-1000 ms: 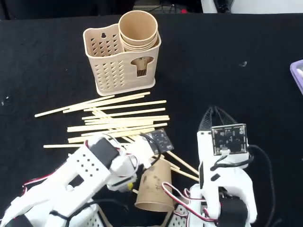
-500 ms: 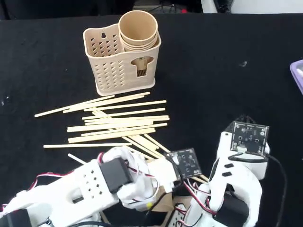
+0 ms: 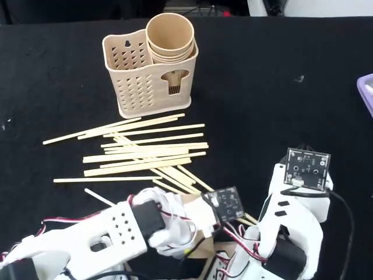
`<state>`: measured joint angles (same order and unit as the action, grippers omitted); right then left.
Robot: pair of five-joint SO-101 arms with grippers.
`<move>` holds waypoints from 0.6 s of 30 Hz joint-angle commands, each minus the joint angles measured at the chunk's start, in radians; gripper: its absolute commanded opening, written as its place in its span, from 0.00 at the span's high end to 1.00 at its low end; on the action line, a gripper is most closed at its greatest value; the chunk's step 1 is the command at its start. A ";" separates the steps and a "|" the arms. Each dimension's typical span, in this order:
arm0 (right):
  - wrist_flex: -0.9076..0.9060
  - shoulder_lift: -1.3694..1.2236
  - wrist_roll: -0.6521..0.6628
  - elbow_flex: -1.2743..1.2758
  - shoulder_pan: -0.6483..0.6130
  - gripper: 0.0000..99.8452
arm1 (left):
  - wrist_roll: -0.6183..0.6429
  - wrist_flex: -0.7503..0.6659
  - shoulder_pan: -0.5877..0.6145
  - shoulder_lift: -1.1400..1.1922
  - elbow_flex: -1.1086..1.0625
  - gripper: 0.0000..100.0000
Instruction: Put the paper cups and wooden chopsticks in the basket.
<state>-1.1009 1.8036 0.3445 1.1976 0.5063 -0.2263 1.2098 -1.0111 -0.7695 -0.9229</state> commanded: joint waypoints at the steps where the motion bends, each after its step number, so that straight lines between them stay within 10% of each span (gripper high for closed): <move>1: -0.003 0.091 0.005 -0.004 0.006 0.99 | -0.002 -0.028 0.050 -0.020 0.010 0.73; 18: -0.005 0.091 -0.002 0.047 0.006 0.99 | -0.126 -0.025 0.070 -0.020 0.035 0.97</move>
<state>-1.1009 1.8036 0.3445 1.2390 0.5063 -0.3445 1.1945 -0.9482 -0.7725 -0.9260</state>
